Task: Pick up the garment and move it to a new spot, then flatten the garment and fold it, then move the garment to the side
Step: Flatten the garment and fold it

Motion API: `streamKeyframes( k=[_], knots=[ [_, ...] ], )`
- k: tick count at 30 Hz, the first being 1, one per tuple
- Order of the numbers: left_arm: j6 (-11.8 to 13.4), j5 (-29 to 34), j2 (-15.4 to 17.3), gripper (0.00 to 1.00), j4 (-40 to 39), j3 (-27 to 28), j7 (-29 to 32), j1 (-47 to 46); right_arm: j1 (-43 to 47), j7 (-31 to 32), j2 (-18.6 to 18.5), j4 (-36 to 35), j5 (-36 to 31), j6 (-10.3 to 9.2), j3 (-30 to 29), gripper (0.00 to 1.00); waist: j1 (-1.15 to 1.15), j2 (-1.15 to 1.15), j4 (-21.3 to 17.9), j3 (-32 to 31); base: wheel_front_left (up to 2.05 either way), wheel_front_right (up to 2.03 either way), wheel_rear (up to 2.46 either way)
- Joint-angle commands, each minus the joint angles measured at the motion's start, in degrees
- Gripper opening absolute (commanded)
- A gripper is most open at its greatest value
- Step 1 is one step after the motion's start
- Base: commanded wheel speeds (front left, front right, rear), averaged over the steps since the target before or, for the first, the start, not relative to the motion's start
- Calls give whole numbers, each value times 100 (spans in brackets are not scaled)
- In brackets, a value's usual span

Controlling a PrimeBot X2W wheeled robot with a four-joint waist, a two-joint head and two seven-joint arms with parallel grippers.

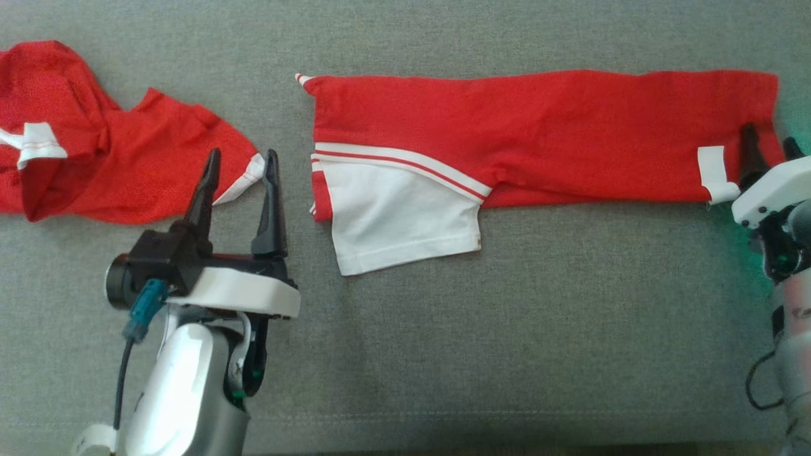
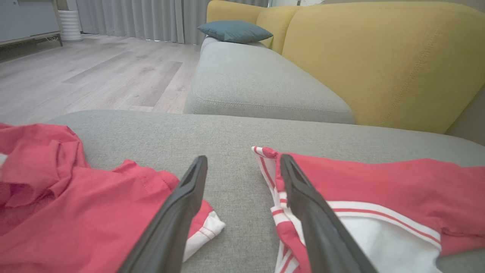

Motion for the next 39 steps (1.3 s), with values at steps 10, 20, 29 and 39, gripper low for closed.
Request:
streamKeyframes(
  k=[10,20,29,39],
  knots=[
    [-79,155,25,100,-179,322,-29,-167,63,-123,-123,69,493,36,372,0,0,0,-114,38,0,0,0],
    [-90,105,25,100,-130,300,-29,-64,-35,-676,-546,675,86,36,-86,0,0,0,-145,-296,0,0,0],
    [-40,-8,25,100,-112,269,-29,109,-403,-1120,-526,1180,-683,36,-717,0,0,0,-126,-582,0,0,0],
    [40,-144,25,100,-89,219,-29,406,-693,-1042,340,679,-567,36,-282,0,0,0,-58,-1164,0,0,0]
  ],
)
